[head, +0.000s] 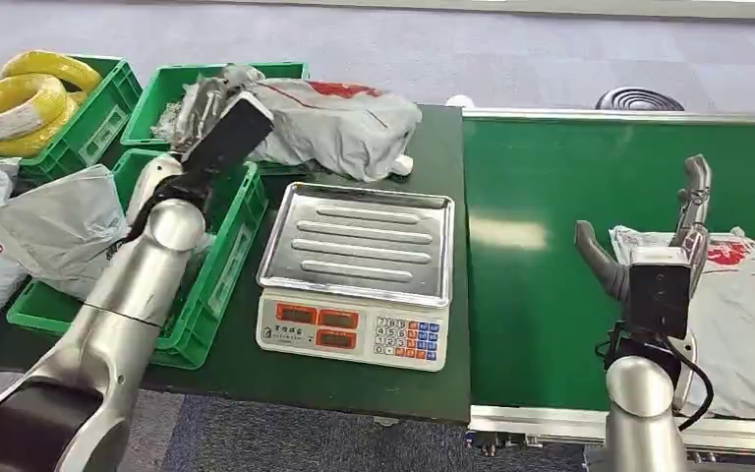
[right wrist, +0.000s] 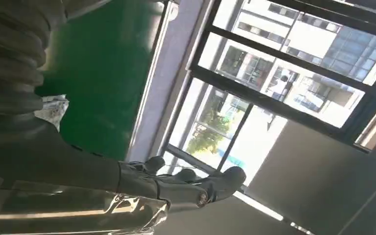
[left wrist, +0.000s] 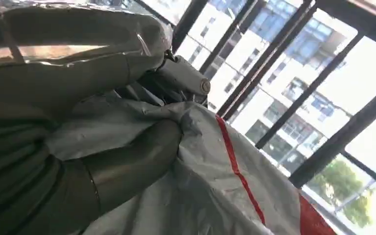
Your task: Moved the parcel from conveyor to table for the left to box.
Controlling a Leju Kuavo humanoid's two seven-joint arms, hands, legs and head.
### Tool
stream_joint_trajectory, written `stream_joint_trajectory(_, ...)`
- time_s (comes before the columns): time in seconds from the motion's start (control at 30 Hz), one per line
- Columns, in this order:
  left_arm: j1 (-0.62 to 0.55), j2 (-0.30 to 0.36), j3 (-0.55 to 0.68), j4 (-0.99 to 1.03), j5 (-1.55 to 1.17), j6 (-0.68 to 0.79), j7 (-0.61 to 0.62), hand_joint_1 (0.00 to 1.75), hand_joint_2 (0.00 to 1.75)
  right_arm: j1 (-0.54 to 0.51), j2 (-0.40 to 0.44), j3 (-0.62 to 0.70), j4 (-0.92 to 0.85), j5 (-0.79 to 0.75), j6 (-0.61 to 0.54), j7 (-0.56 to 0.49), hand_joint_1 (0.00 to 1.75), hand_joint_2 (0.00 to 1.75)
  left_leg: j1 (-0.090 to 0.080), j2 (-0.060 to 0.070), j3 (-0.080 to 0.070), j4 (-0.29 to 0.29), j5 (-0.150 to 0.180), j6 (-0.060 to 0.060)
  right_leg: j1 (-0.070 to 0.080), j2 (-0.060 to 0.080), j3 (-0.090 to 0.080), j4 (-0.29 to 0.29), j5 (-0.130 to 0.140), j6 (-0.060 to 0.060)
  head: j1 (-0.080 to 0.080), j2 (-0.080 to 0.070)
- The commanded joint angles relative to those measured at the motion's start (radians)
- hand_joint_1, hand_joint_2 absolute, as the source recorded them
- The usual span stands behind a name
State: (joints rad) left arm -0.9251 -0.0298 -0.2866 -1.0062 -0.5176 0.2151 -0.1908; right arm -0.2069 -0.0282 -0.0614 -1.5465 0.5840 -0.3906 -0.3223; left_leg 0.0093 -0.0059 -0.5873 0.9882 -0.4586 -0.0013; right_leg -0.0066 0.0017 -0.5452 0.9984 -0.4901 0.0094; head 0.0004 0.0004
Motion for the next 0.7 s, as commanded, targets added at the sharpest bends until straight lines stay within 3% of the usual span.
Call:
stream_joint_trajectory(0.03, -0.024, 0.204, 0.215, 0.067, -0.078, 0.029, -0.001, 1.75, 1.75, 0.043, 0.034, -0.049, 0.003, 0.002, 0.001, 0.006, 0.00, 1.75, -0.001, 0.003, 0.002, -0.001, 0.000, 0.000, 0.000, 0.003, 0.000, 0.000, 0.000, -0.001, 0.000, 0.000)
stream_joint_trajectory(0.17, -0.040, 0.283, 0.228, 0.219, -0.159, -0.142, 0.044, 1.75, 1.75, 0.030, 0.034, -0.058, 0.005, 0.008, 0.021, 0.011, 0.00, 1.75, -0.001, 0.008, 0.004, -0.002, 0.000, -0.001, -0.001, 0.007, 0.000, 0.000, 0.001, -0.001, 0.000, 0.000)
stream_joint_trajectory(0.23, -0.047, 0.324, 0.234, 0.327, -0.186, -0.191, 0.006, 1.75, 1.75, 0.027, 0.034, -0.068, 0.008, 0.012, 0.030, 0.016, 0.00, 1.75, -0.001, 0.008, 0.005, -0.003, 0.000, -0.001, -0.001, 0.007, 0.001, -0.001, 0.001, -0.001, 0.000, 0.000)
stream_joint_trajectory(0.27, -0.051, 0.355, 0.168, 0.366, -0.277, -0.218, 0.047, 1.75, 1.75, 0.029, 0.031, -0.070, 0.009, 0.017, 0.031, 0.019, 0.00, 1.75, 0.000, 0.005, 0.004, -0.002, 0.000, -0.001, 0.000, 0.005, 0.001, 0.000, 0.000, -0.001, 0.000, 0.000)
stream_joint_trajectory(0.37, 0.009, 0.356, 0.190, 0.405, -0.273, -0.204, -0.025, 1.75, 1.75, 0.053, 0.030, -0.080, 0.001, 0.022, 0.028, 0.017, 0.00, 1.75, 0.000, 0.005, 0.004, -0.002, 0.000, 0.000, 0.000, 0.004, 0.002, 0.000, 0.000, -0.001, 0.000, 0.000)
stream_joint_trajectory(0.57, 0.005, 0.350, 0.186, 0.391, -0.282, -0.235, -0.014, 1.75, 1.75, 0.053, 0.029, -0.076, 0.000, 0.023, 0.032, 0.015, 0.00, 1.75, 0.000, 0.004, 0.002, -0.001, 0.000, 0.000, 0.000, 0.002, 0.000, 0.000, 0.000, -0.001, 0.000, 0.000)
stream_joint_trajectory(0.6, 0.014, 0.360, 0.177, 0.395, -0.293, -0.253, -0.004, 1.22, 1.75, 0.054, 0.026, -0.075, 0.002, 0.024, 0.034, 0.014, 0.00, 1.75, 0.000, 0.004, 0.001, -0.001, 0.000, 0.000, 0.000, 0.002, 0.000, 0.000, 0.000, -0.001, 0.001, 0.000)
stream_joint_trajectory(0.63, 0.026, 0.372, 0.146, 0.404, -0.360, -0.207, 0.061, 0.00, 1.75, 0.054, 0.028, -0.077, 0.001, 0.024, 0.033, 0.015, 0.00, 1.75, 0.000, 0.004, 0.002, -0.002, 0.000, 0.000, 0.000, 0.003, 0.001, -0.001, 0.000, -0.001, 0.000, 0.000)
stream_joint_trajectory(0.7, 0.048, 0.361, 0.159, 0.431, -0.360, -0.185, 0.028, 0.00, 1.75, 0.059, 0.026, -0.079, -0.009, 0.025, 0.033, 0.017, 0.00, 1.75, 0.000, 0.005, 0.004, -0.003, 0.001, -0.001, 0.000, 0.003, 0.002, -0.002, 0.001, -0.001, 0.001, 0.000)
